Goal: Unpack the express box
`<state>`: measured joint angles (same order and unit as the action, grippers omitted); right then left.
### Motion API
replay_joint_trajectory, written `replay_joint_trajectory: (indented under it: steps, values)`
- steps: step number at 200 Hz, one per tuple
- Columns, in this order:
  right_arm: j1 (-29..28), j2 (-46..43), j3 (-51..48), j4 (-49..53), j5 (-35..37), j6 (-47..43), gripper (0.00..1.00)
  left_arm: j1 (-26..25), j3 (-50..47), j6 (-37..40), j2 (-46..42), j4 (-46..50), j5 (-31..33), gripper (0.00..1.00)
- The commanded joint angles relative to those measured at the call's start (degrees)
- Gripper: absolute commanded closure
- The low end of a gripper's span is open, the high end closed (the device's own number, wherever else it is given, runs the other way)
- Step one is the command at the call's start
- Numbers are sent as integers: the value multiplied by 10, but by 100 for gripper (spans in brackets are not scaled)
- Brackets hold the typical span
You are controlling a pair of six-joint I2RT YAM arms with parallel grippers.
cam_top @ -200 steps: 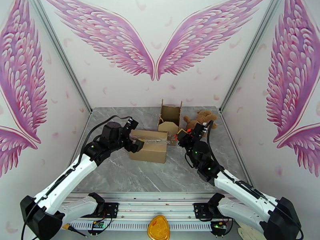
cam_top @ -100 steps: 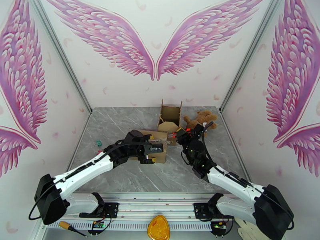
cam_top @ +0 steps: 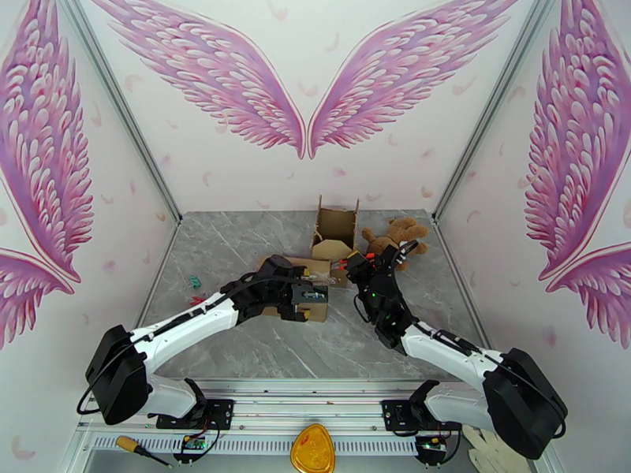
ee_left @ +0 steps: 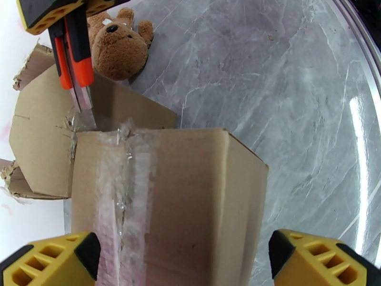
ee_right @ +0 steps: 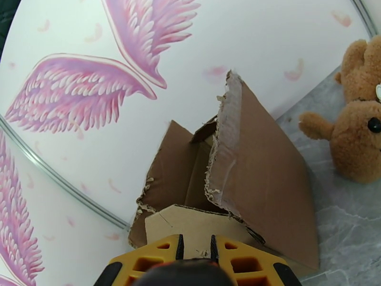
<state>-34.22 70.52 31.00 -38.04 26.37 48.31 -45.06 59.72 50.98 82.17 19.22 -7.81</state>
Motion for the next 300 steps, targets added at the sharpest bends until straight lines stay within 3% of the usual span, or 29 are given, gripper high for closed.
replay_joint_trajectory:
  steps: [1, 105, 139, 196, 257, 300]
  values:
    - [6, 3, -9, -36, -8, 29, 100, -1, 15, 3, 10, -21, 6, 1]
    - [8, -52, -22, 91, -87, 137, 100, 12, -1, -21, 49, -101, 17, 1]
    - [15, -83, -13, 187, -134, 163, 100, 23, 2, -42, 59, -108, 14, 1]
    - [62, -108, -3, 277, -272, 181, 100, 38, 9, -48, 71, -85, -1, 1]
    - [86, -58, 41, 303, -406, 181, 100, 37, 31, -48, 83, -81, 2, 1]
    - [96, -42, 64, 364, -460, 166, 100, 36, 29, -48, 78, -85, 17, 1]
